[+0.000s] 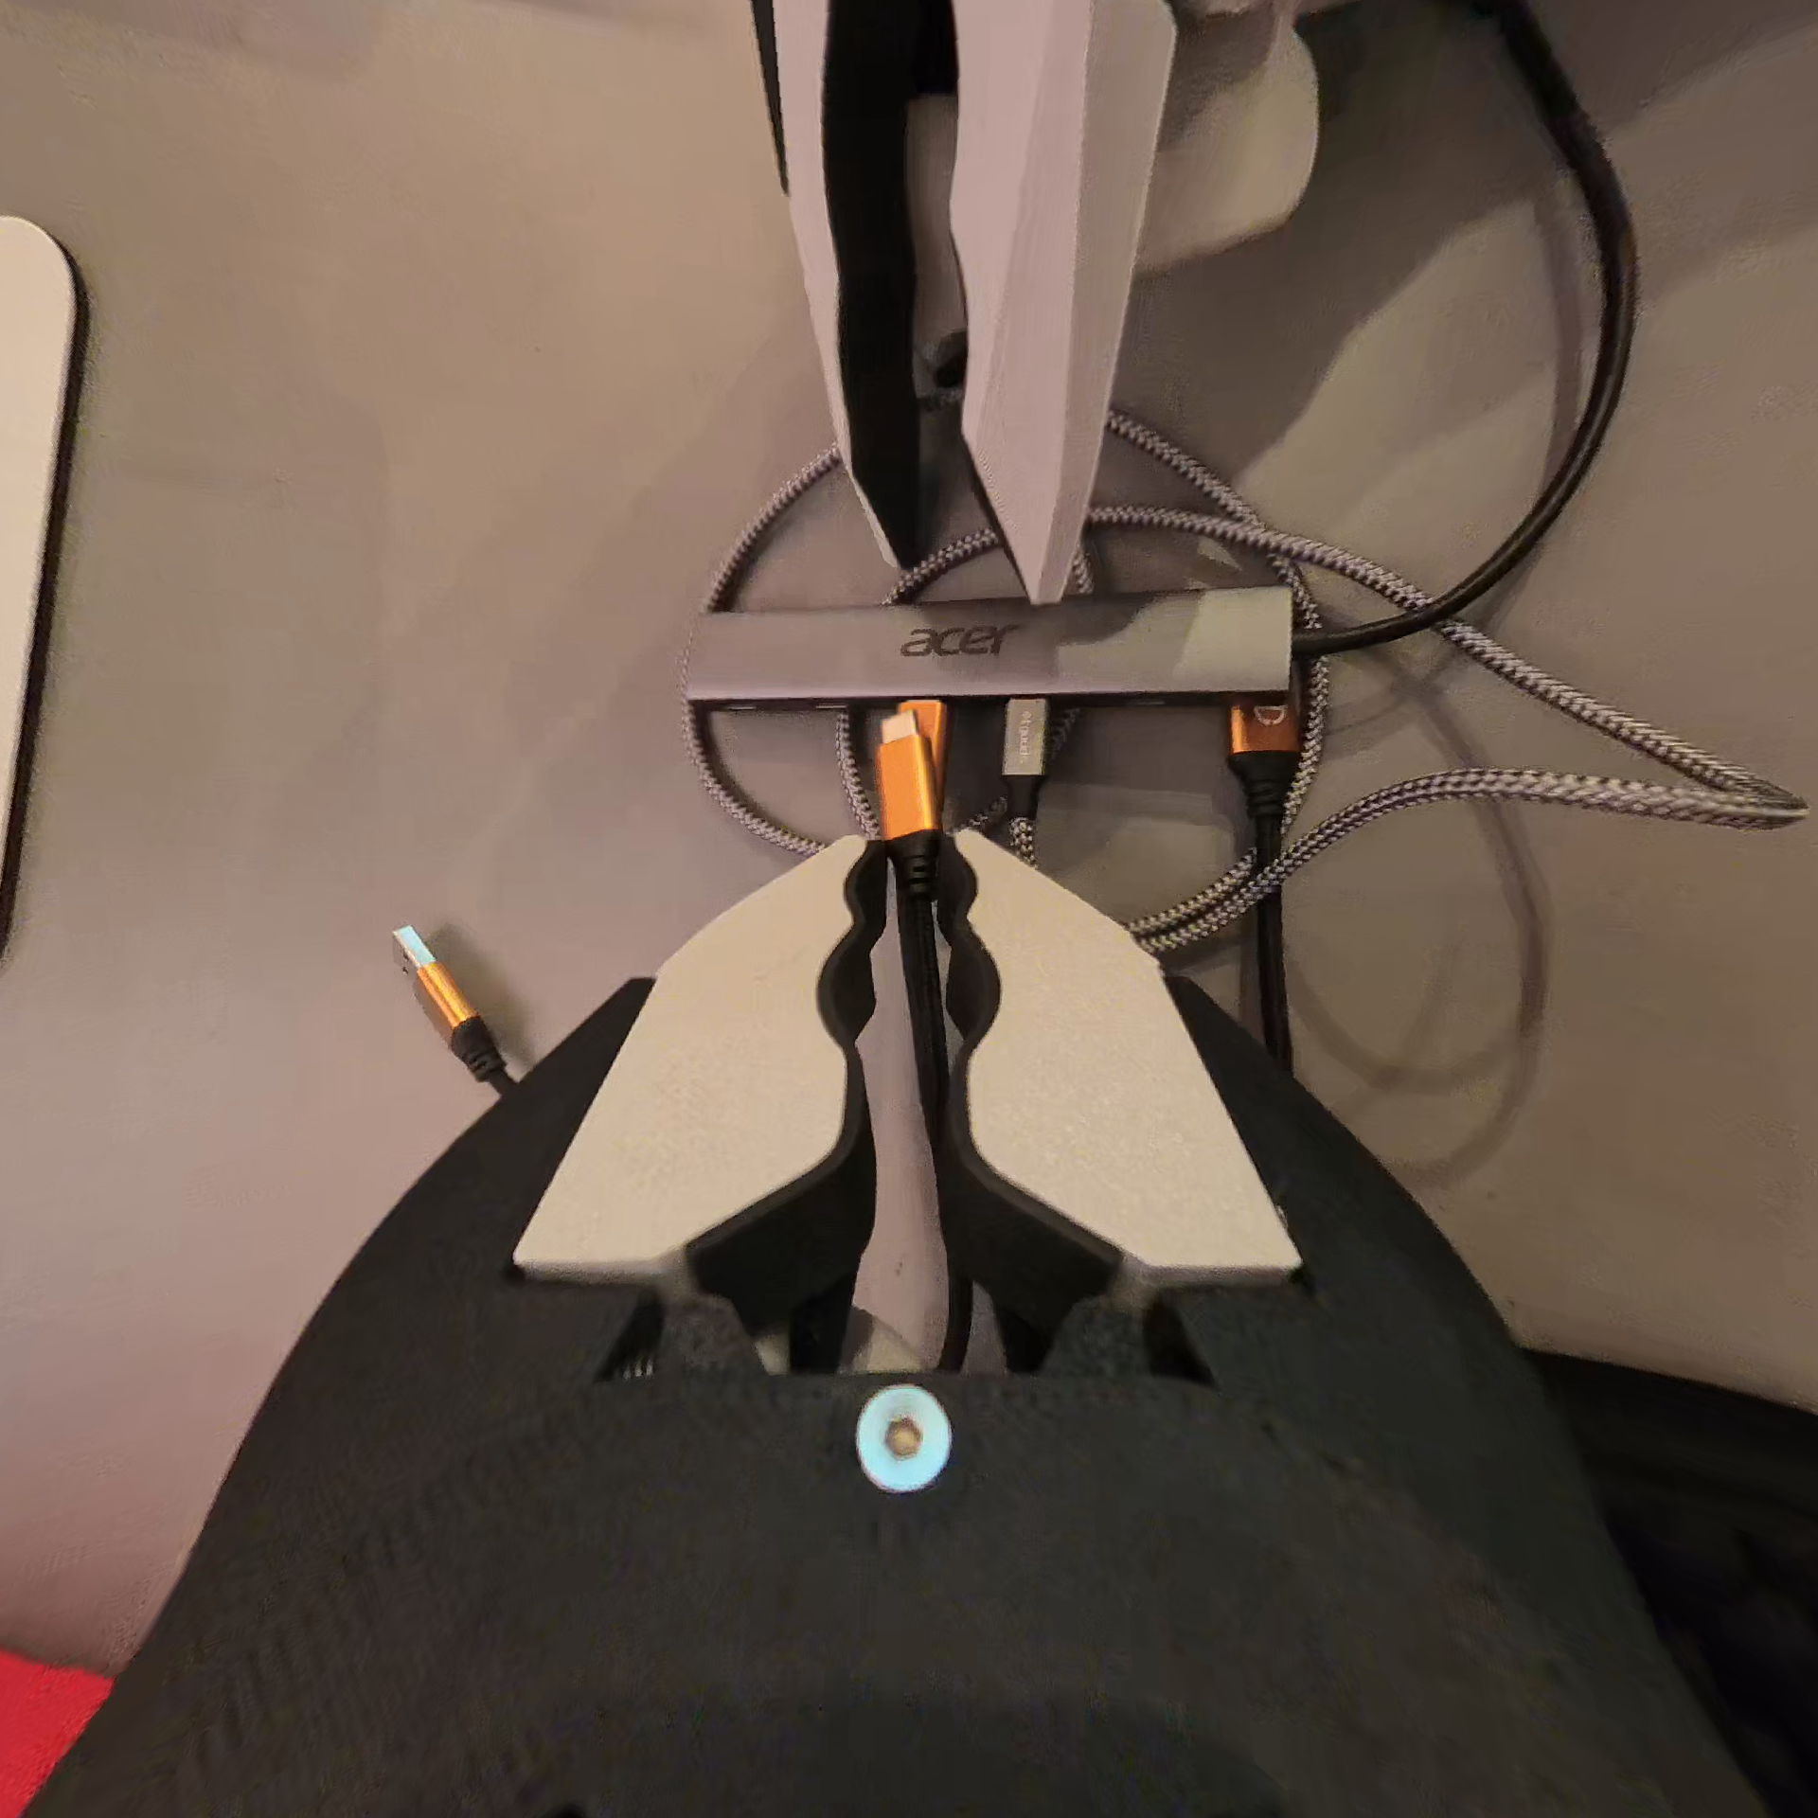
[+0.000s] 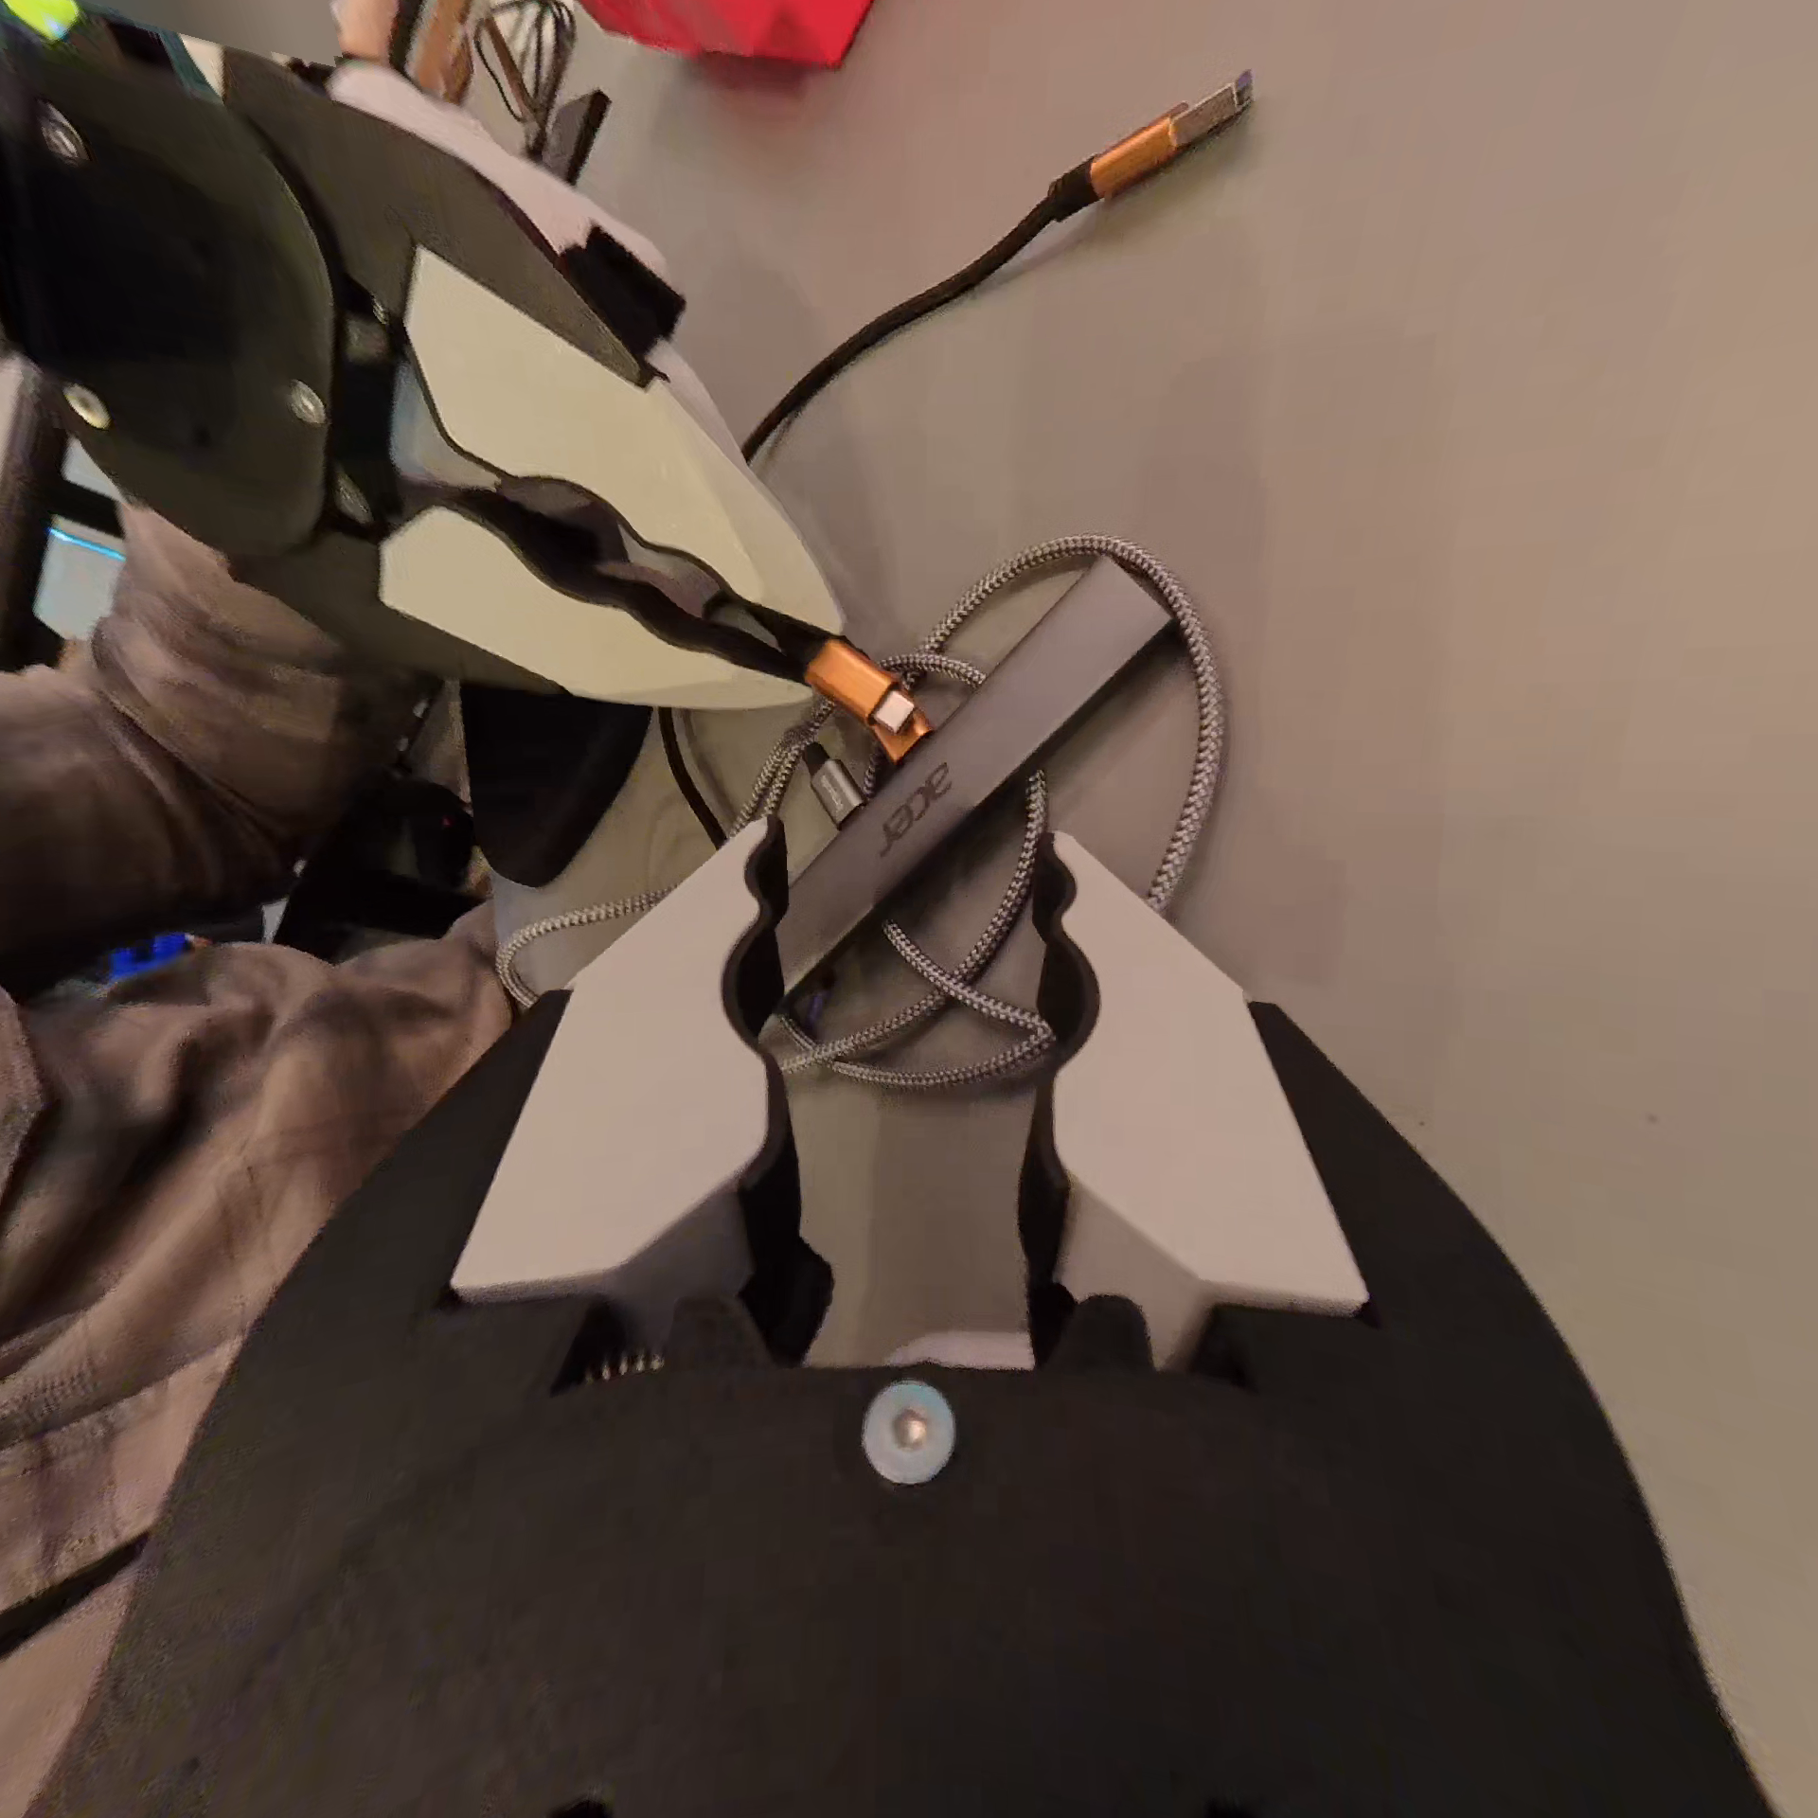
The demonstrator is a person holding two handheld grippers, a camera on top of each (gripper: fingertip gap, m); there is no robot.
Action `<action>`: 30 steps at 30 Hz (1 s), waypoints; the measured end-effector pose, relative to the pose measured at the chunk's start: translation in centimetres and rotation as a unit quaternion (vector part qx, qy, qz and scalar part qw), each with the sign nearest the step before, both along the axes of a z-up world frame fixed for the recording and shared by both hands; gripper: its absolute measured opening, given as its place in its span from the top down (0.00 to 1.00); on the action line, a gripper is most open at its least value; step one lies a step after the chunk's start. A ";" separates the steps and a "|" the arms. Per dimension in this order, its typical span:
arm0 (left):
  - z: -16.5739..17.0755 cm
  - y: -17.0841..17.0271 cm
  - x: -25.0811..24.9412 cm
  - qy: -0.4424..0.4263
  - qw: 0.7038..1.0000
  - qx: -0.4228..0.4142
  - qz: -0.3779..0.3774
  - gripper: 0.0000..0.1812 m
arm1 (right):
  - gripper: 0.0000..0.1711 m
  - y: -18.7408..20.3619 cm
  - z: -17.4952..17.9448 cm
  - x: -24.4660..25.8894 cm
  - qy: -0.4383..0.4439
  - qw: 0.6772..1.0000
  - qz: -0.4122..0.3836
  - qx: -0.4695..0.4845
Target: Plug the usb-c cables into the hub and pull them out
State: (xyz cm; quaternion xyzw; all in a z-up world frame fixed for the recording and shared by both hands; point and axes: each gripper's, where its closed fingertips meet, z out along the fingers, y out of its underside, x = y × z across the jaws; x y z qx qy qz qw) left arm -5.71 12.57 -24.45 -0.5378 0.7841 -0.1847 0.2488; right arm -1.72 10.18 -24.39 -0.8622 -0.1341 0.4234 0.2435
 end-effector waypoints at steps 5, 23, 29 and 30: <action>-0.9 -0.3 -0.2 -0.010 1.000 -0.013 0.010 0.94 | 0.72 0.6 0.1 -0.9 0.016 1.000 -0.020 -0.006; -1.3 3.0 -2.2 -0.020 0.992 -0.002 0.121 0.94 | 0.71 2.5 -0.9 -1.9 -0.136 0.988 -0.003 0.079; -1.5 5.6 -3.4 -0.028 0.982 0.003 0.188 0.72 | 0.67 0.9 -0.1 -1.7 -0.182 0.976 0.007 0.119; -0.9 5.7 -3.4 -0.037 0.981 0.013 0.191 0.64 | 0.67 0.4 0.1 -1.5 -0.185 0.975 0.008 0.123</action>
